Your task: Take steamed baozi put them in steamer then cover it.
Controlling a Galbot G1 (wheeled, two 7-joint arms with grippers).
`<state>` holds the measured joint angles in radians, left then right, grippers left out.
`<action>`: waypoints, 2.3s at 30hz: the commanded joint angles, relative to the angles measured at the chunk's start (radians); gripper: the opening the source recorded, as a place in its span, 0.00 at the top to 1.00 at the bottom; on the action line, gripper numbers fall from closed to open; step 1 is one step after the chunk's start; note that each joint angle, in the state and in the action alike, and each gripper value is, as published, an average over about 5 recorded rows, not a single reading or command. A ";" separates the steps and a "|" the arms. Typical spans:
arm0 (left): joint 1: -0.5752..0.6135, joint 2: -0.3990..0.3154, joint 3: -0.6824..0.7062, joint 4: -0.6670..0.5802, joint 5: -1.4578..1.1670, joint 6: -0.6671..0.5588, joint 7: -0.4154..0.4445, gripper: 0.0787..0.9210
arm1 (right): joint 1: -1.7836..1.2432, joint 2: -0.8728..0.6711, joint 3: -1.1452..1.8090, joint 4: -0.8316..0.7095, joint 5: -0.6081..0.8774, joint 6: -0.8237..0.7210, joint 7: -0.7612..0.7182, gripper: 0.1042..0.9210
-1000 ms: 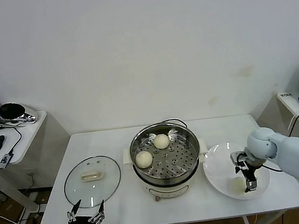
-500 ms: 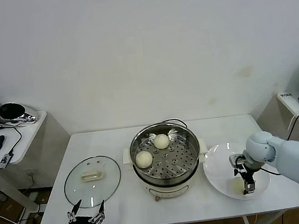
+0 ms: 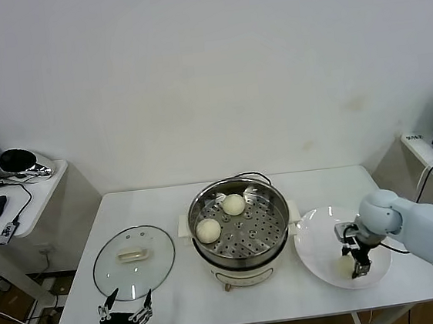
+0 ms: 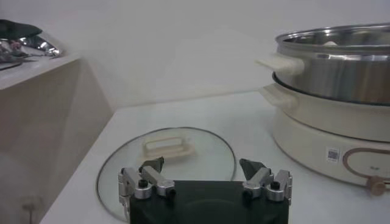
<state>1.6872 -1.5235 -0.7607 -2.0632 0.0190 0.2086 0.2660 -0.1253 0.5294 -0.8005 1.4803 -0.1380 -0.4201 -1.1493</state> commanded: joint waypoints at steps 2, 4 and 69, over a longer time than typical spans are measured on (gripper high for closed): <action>-0.011 0.000 0.008 0.002 0.002 0.000 0.000 0.12 | 0.192 -0.024 -0.043 -0.006 0.070 0.007 -0.007 0.36; -0.014 -0.001 0.009 0.002 0.002 0.000 -0.001 0.12 | 0.275 -0.017 -0.059 -0.019 0.096 0.013 -0.016 0.36; -0.003 -0.042 -0.032 -0.040 -0.032 -0.011 -0.019 0.12 | 0.598 0.567 -0.461 0.023 -0.068 1.236 0.084 0.34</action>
<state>1.6857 -1.5670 -0.7887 -2.1039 -0.0063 0.1969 0.2464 0.4951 1.0881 -1.2033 1.4622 -0.1946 0.7957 -1.0879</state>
